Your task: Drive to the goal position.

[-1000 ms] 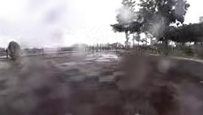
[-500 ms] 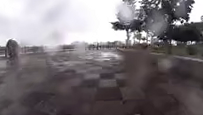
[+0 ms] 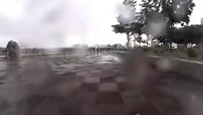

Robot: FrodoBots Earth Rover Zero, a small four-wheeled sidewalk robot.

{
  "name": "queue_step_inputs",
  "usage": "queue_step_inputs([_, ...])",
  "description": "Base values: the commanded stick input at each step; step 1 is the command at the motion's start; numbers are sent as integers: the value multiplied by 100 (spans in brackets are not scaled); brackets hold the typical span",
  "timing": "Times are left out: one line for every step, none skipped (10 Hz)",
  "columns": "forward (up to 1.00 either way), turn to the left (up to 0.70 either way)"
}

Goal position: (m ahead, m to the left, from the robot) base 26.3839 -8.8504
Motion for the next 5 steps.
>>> queue_step_inputs([70, 0])
queue_step_inputs([70, 0])
queue_step_inputs([70, 0])
queue_step_inputs([70, 0])
queue_step_inputs([70, 0])
